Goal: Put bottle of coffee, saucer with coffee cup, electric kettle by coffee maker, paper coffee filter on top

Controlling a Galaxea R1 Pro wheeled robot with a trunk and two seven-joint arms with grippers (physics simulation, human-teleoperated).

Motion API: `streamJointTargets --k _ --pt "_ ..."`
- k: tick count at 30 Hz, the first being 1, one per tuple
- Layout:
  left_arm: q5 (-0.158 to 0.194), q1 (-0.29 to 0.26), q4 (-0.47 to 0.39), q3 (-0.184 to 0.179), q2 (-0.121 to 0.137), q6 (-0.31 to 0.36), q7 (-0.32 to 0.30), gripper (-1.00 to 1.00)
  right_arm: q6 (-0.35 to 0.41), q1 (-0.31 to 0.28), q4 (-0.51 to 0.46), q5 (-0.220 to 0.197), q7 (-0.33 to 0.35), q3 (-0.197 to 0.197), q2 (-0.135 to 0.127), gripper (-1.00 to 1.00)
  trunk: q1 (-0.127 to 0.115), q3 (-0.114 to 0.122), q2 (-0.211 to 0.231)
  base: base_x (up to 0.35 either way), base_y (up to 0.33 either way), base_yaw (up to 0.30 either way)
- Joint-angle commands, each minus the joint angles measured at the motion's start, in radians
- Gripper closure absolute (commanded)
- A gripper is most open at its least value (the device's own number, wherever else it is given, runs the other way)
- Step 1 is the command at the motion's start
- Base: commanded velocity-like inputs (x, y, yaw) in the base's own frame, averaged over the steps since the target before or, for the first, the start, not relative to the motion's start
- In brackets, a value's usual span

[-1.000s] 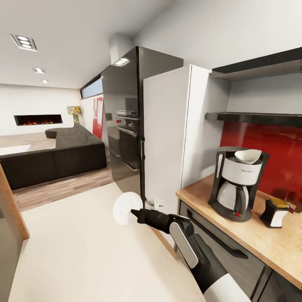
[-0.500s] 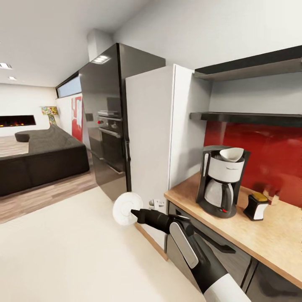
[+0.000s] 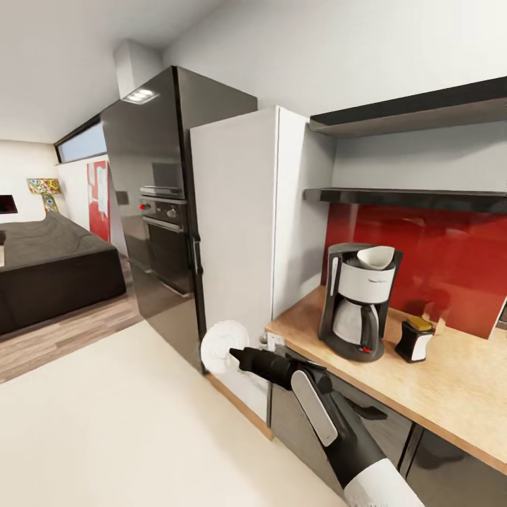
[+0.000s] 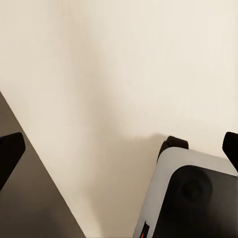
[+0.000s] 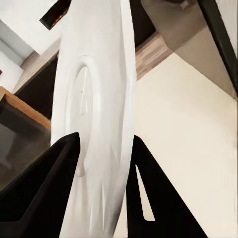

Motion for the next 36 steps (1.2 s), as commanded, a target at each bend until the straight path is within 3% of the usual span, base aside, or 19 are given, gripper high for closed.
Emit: streamJointTargets --k 1,2,3,6,7,9,11,13,18,36 --pt "0.005 -0.001 0.001 0.005 0.000 -0.002 -0.003 -1.00 0.004 -0.001 0.005 -0.002 -0.020 -0.036 0.001 1.00 0.000 0.000 -0.001 0.001 0.002 -0.021" --pt "0.004 -0.002 0.000 0.000 0.000 0.001 -0.003 -1.00 0.005 -0.001 0.025 -0.008 -0.144 -0.134 0.006 1.00 0.000 0.000 -0.001 0.000 0.001 -0.005" --pt "0.003 -0.002 0.000 -0.003 0.000 0.003 -0.004 -1.00 0.004 -0.001 0.028 -0.040 -0.226 -0.201 0.012 1.00 0.000 0.000 -0.001 0.000 0.000 -0.001" --pt "0.002 -0.002 0.000 -0.004 0.001 0.003 -0.005 -1.00 0.003 -0.001 0.021 -0.116 -0.267 -0.222 0.014 1.00 0.000 0.000 -0.001 0.000 0.000 0.000" --pt "0.001 -0.002 0.000 -0.005 0.003 0.002 -0.005 -1.00 -0.004 -0.002 -0.001 -0.183 -0.355 -0.229 0.015 1.00 0.000 0.000 -0.001 0.000 0.000 0.000" --pt "0.001 -0.002 0.000 -0.005 0.004 0.001 -0.005 -1.00 -0.028 -0.002 -0.027 -0.233 -0.450 -0.231 0.015 1.00 0.000 0.000 -0.001 0.000 0.000 0.000" --pt "0.001 -0.002 0.000 -0.006 0.004 0.001 -0.005 -1.00 -0.088 -0.002 -0.055 -0.294 -0.578 -0.231 0.015 1.00 0.000 0.000 -0.001 0.000 0.000 0.000" --pt "0.001 -0.002 -0.001 -0.007 0.003 0.001 -0.005 -1.00 -0.151 -0.002 -0.067 -0.336 -0.665 -0.229 0.014 1.00 0.000 0.000 -0.001 0.000 0.000 0.000" --pt "0.001 -0.003 -0.002 -0.007 0.003 0.006 -0.005 -1.00 -0.213 -0.002 -0.073 -0.368 -0.724 -0.227 0.013 1.00 0.000 0.000 -0.001 0.000 0.000 0.000" --pt "0.001 -0.002 0.000 -0.007 0.002 0.010 -0.005 -1.00 -0.221 -0.001 -0.065 -0.371 -0.731 -0.225 0.012 1.00 0.000 0.000 -0.001 0.000 0.000 0.000"
